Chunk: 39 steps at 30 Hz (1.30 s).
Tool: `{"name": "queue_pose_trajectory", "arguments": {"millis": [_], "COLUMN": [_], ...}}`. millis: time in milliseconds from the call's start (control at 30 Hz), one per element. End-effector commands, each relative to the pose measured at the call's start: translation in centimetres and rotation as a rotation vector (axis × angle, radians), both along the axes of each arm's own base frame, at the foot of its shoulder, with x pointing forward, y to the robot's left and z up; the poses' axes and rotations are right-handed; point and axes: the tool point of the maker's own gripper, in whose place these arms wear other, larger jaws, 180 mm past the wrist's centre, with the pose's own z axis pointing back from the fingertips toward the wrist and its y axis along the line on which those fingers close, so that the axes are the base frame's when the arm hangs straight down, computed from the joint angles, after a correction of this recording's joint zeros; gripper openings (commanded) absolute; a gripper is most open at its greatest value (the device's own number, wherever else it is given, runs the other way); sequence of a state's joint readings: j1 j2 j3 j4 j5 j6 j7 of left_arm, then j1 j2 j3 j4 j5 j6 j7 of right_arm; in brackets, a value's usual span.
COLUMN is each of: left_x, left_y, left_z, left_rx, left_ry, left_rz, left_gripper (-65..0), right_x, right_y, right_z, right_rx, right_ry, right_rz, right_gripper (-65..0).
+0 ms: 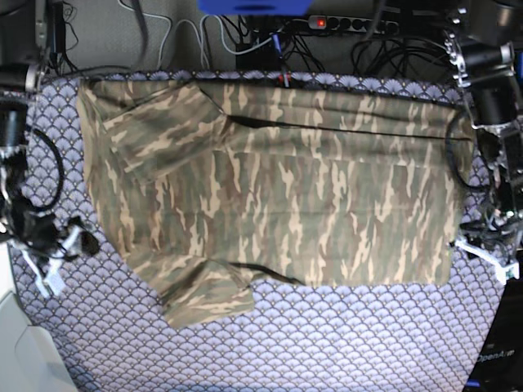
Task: Fold the T-shirt properly
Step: 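Move both grippers down to the shirt's sides near the hem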
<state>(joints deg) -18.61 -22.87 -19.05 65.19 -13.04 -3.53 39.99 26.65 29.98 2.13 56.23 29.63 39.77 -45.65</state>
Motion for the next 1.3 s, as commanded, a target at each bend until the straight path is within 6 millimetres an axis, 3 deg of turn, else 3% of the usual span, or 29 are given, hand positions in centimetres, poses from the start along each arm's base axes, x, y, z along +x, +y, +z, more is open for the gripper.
{"name": "queue_pose_trajectory", "arguments": {"millis": [0,167,267,433,667,1167,1267], "left_x": [1.2,2.7,3.7,5.2,6.0,5.7,5.7], "left_y": [0.7,-0.6,-0.9,-1.1,-1.6,-2.4,-2.4], "left_z": [1.8,-0.3,-0.7,-0.1,0.8,0.1,0.1], "left_rx": [0.03,0.051,0.078,0.104,0.131,0.145,0.145], "left_ry": [-0.057,-0.031,-0.036,-0.089,-0.131,-0.114,-0.114], "left_rz": [0.015,0.009,0.005,-0.001,-0.027,-0.055,-0.055], "left_gripper": [-40.2,-40.2,-40.2,-40.2,-40.2,-40.4,-40.4], "right_x": [1.4,3.2,3.5,4.6,5.3,6.3,5.8], "right_y": [-0.6,0.3,0.6,3.4,5.5,5.6,4.9], "right_z": [1.6,-1.1,-2.4,-3.4,-3.2,-1.9,-3.3], "right_rx": [0.013,0.03,-0.002,-0.02,0.0,0.031,0.047], "right_ry": [-0.052,-0.03,-0.023,-0.041,-0.083,-0.162,-0.144], "right_rz": [-0.009,-0.023,-0.02,0.027,0.056,0.043,-0.002], "right_gripper": [-30.9,-30.8,-30.8,-30.9,-30.8,-30.7,-30.6]}}
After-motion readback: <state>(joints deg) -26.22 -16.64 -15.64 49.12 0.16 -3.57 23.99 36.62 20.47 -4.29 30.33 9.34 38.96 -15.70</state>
